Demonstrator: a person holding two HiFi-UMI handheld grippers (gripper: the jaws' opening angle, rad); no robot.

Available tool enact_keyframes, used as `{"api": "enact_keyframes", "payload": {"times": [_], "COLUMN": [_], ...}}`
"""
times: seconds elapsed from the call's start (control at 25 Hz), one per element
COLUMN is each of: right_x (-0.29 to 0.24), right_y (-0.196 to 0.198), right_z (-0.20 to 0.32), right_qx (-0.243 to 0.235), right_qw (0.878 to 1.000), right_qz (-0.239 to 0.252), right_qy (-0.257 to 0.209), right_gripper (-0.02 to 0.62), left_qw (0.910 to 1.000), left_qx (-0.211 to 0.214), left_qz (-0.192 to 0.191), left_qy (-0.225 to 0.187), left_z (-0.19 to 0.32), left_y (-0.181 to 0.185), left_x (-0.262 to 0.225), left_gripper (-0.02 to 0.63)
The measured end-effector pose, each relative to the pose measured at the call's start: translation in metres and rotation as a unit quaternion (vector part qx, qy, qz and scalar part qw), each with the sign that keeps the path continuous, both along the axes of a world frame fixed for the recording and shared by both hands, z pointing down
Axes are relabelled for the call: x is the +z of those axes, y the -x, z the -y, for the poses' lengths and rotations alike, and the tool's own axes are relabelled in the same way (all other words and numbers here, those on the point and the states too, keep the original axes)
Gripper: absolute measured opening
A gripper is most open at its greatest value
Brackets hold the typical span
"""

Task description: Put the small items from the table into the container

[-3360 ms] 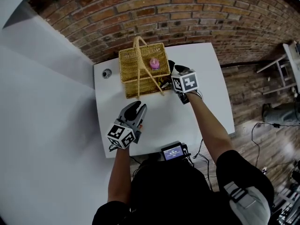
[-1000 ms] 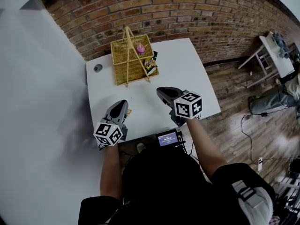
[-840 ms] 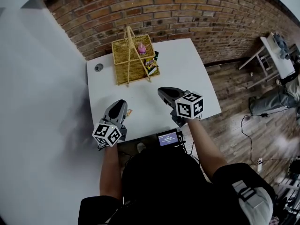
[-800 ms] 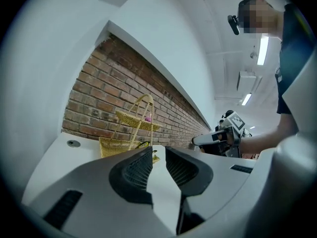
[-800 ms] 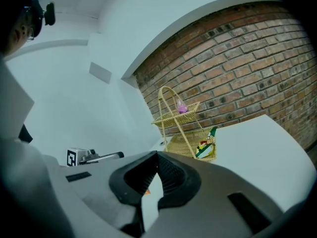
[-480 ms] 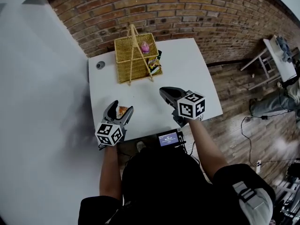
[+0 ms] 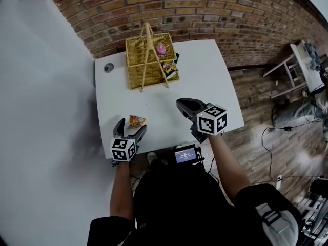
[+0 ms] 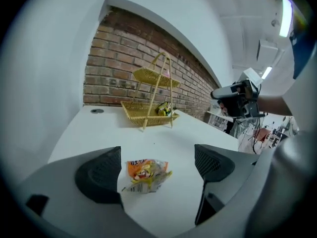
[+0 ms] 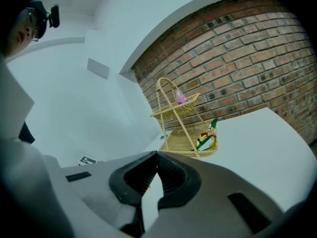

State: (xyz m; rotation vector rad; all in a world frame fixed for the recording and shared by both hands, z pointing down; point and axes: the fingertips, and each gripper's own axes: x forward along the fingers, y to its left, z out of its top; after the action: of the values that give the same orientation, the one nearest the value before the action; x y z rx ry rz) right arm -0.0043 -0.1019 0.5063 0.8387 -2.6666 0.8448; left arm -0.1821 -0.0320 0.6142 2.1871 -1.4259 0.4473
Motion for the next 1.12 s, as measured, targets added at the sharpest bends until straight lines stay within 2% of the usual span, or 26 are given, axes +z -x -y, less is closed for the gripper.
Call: {"api": "enact_keyframes", "payload": {"times": [0.28,0.6,0.64,0.72,0.84,0.92,1.12], "right_x": [0.013,0.023,0.024,0.026,0.027,0.027,0.029], "right_y": [-0.005,-0.015,-0.016,-0.018,-0.019,-0.02,-0.02], "right_z": [-0.002,-0.001,0.0,0.0,0.002,0.002,0.002], "right_qx": [0.001,0.01,0.011,0.013,0.016,0.017,0.017], "right_qw": [1.0,0.999,0.999,0.999,0.999,0.999,0.999], "right_qz": [-0.01,-0.018,-0.018,-0.019,-0.02,-0.019,-0.02], "right_qy": [0.013,0.025,0.026,0.028,0.029,0.031,0.032], "right_gripper": [0.012,0.012,0.012,0.012,0.012,0.012,0.012], "left_qw": [0.9985,0.9971,0.9969,0.9962,0.9957,0.9957,0.9968], "left_qx": [-0.011,-0.011,-0.012,-0.012,-0.014,-0.015,-0.016], "left_qz": [0.015,0.038,0.044,0.057,0.066,0.069,0.059], "left_qy": [0.052,0.065,0.064,0.064,0.064,0.061,0.053], "left_z": [-0.007,0.002,0.003,0.004,0.004,0.004,0.003], "left_y": [0.002,0.0,0.001,0.003,0.007,0.008,0.008], "left_x": [0.038,0.05,0.051,0.052,0.053,0.051,0.049], "left_gripper": [0.454,0.451,0.437,0.363,0.327,0.273,0.232]}}
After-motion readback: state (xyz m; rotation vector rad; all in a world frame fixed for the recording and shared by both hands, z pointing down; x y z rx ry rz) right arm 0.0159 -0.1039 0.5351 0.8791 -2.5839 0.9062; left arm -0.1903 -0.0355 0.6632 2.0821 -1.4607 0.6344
